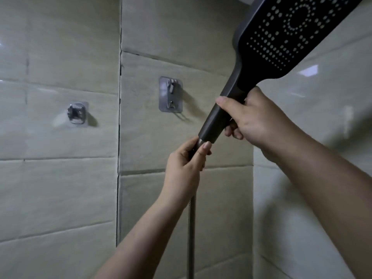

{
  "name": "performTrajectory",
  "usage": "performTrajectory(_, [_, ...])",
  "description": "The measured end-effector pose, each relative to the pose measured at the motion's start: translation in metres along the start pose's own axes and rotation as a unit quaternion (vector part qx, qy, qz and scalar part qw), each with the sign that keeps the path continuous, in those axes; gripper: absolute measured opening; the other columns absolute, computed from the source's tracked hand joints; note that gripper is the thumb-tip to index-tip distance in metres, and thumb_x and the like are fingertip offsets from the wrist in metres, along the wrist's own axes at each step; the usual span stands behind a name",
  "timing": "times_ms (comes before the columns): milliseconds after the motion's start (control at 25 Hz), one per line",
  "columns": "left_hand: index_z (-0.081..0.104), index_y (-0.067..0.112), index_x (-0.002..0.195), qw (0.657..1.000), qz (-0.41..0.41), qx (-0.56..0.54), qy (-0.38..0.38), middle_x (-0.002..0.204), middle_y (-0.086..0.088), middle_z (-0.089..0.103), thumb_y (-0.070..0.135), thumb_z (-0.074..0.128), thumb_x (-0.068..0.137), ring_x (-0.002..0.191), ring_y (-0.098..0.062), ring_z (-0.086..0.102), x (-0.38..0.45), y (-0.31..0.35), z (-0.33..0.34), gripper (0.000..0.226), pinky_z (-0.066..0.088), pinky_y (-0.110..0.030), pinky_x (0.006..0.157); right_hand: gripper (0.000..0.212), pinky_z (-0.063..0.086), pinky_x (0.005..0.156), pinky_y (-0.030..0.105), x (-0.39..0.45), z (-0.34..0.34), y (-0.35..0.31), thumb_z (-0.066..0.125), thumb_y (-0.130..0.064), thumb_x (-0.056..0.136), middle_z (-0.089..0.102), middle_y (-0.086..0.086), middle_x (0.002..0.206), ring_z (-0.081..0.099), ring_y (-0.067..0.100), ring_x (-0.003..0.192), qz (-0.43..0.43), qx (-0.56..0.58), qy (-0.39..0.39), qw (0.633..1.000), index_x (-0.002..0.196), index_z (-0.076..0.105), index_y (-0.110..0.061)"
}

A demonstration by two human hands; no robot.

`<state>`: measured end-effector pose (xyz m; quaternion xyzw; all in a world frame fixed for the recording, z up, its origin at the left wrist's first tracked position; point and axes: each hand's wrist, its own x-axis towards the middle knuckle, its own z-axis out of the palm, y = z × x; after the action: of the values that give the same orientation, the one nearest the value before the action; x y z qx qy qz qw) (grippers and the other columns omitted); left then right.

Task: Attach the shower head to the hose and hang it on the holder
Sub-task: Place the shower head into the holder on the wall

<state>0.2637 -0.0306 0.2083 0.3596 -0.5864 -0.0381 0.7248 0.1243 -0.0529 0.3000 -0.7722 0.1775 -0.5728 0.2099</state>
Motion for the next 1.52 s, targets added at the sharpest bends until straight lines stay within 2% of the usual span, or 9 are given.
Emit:
performTrajectory(80, [0.067, 0.014, 0.086, 0.999, 0.024, 0.026, 0.011, 0.070, -0.012, 0.053, 0.032, 0.059, 0.088, 0.060, -0.019, 0.043, 0.030, -0.005, -0.007, 0.020, 0.035, -0.037, 0.059, 0.039, 0.051, 0.057, 0.036, 0.028, 0.009, 0.003, 0.055, -0.044, 0.089, 0.069, 0.008, 0.084, 0.067, 0.020, 0.061, -0.011, 0.012, 0.003, 1.000, 0.110, 0.049, -0.013])
performTrajectory(280, [0.063, 0.011, 0.112, 0.997, 0.045, 0.044, 0.041, 0.082, -0.003, 0.061, 0.017, 0.060, 0.092, 0.066, -0.013, 0.056, 0.095, -0.020, -0.022, 0.021, 0.051, -0.026, 0.065, 0.038, 0.058, 0.059, 0.034, 0.087, 0.036, 0.011, 0.052, -0.038, 0.094, 0.068, 0.008, 0.083, 0.068, 0.019, 0.061, -0.053, 0.015, 0.029, 0.998, 0.117, 0.048, -0.008])
performTrajectory(480, [0.059, 0.020, 0.107, 0.986, 0.087, 0.105, 0.093, 0.088, 0.000, 0.069, 0.006, 0.067, 0.086, 0.078, -0.012, 0.071, 0.126, -0.042, -0.040, 0.027, 0.059, -0.039, 0.082, 0.040, 0.056, 0.055, 0.035, 0.133, 0.053, 0.009, 0.053, -0.037, 0.094, 0.067, 0.011, 0.085, 0.064, 0.022, 0.057, -0.085, 0.037, 0.060, 0.994, 0.118, 0.044, -0.006])
performTrajectory(560, [0.053, 0.029, 0.107, 0.974, 0.119, 0.156, 0.117, 0.095, 0.003, 0.069, 0.011, 0.069, 0.081, 0.083, -0.017, 0.071, 0.126, -0.048, -0.045, 0.035, 0.058, -0.046, 0.079, 0.042, 0.052, 0.053, 0.032, 0.145, 0.053, 0.007, 0.054, -0.036, 0.093, 0.065, 0.009, 0.083, 0.061, 0.018, 0.053, -0.098, 0.049, 0.061, 0.992, 0.120, 0.046, -0.005])
performTrajectory(680, [0.050, 0.036, 0.098, 0.954, 0.150, 0.221, 0.136, 0.096, 0.008, 0.066, 0.013, 0.068, 0.079, 0.079, -0.017, 0.069, 0.118, -0.054, -0.049, 0.034, 0.057, -0.048, 0.069, 0.040, 0.049, 0.052, 0.030, 0.157, 0.046, 0.001, 0.054, -0.036, 0.093, 0.065, 0.010, 0.084, 0.060, 0.015, 0.052, -0.112, 0.063, 0.065, 0.989, 0.117, 0.049, -0.004])
performTrajectory(880, [0.051, 0.034, 0.108, 0.906, 0.217, 0.340, 0.131, 0.108, 0.009, 0.060, 0.015, 0.066, 0.081, 0.073, -0.005, 0.064, 0.111, -0.055, -0.049, 0.036, 0.056, -0.037, 0.064, 0.042, 0.050, 0.055, 0.030, 0.164, 0.037, -0.006, 0.052, -0.036, 0.094, 0.066, 0.015, 0.093, 0.062, 0.017, 0.058, -0.147, 0.033, 0.055, 0.987, 0.119, 0.049, -0.003])
performTrajectory(1080, [0.053, 0.034, 0.115, 0.886, 0.250, 0.367, 0.135, 0.108, 0.013, 0.058, 0.016, 0.067, 0.080, 0.073, -0.005, 0.063, 0.110, -0.055, -0.054, 0.042, 0.056, -0.034, 0.065, 0.038, 0.049, 0.053, 0.026, 0.163, 0.031, -0.015, 0.052, -0.035, 0.095, 0.065, 0.013, 0.091, 0.061, 0.015, 0.057, -0.153, 0.025, 0.057, 0.986, 0.116, 0.050, -0.004])
performTrajectory(1360, [0.061, 0.033, 0.117, 0.893, 0.249, 0.343, 0.151, 0.098, 0.017, 0.062, 0.024, 0.066, 0.079, 0.072, -0.003, 0.064, 0.105, -0.053, -0.066, 0.040, 0.053, -0.026, 0.067, 0.021, 0.049, 0.054, 0.028, 0.155, 0.028, -0.028, 0.052, -0.033, 0.095, 0.064, 0.011, 0.083, 0.059, 0.015, 0.056, -0.154, 0.032, 0.055, 0.986, 0.089, 0.053, -0.013])
performTrajectory(1520, [0.064, 0.026, 0.123, 0.880, 0.246, 0.379, 0.146, 0.102, 0.015, 0.065, 0.013, 0.073, 0.080, 0.073, -0.004, 0.061, 0.105, -0.054, -0.071, 0.046, 0.047, -0.011, 0.068, 0.028, 0.052, 0.054, 0.030, 0.158, 0.037, -0.032, 0.052, -0.034, 0.094, 0.066, 0.012, 0.085, 0.062, 0.018, 0.057, -0.152, 0.033, 0.067, 0.986, 0.105, 0.049, -0.008])
